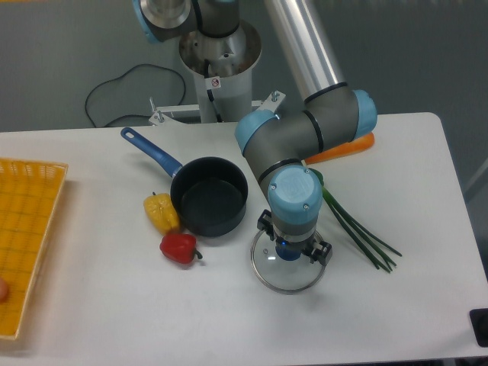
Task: Pick up the green onion
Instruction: 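Lift the gripper off the glass lid and move toward the green onions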
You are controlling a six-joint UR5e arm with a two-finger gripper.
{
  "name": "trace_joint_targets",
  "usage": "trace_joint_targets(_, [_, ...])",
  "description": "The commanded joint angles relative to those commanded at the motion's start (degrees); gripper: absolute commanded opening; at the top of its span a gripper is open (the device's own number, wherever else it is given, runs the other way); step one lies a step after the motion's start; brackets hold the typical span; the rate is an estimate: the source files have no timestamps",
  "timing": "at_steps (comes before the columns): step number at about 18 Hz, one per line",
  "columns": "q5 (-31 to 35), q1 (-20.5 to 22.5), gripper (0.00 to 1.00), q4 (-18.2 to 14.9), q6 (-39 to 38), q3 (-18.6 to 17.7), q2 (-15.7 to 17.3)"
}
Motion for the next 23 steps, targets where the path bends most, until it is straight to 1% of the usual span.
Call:
trace_joint_targets(5, [0.6, -0.1, 1.00, 0.1, -0.2, -0.2, 0.5])
trace_joint_targets(7, [1.3, -0.3, 1.00, 0.3, -0.5, -1.9, 0.9])
trace_joint_targets(9, [1.4, -0.3, 1.00, 2.0, -0.6, -3.0, 1.5])
trace_joint_targets(11, [1.5, -0.3, 1.00, 2.5, -0.8, -4.8, 2.4])
trace_joint_targets(12, [1.5, -0.1, 1.00, 2.5, -1.1, -4.9, 2.5])
trace_joint_targets(16, [1.1, 1.1, 1.00, 2.6, -8.2, -5.0, 3.3])
trace_joint_targets(18, [1.0, 1.5, 1.00, 3.6, -11.7, -5.7, 3.2])
trace_joint_targets(20, [0.9, 2.2, 1.00, 6.6, -14.4, -6.9, 3.2])
trace_joint_targets(23, [1.5, 2.6, 1.00, 6.9, -19.8, -7.9, 3.5])
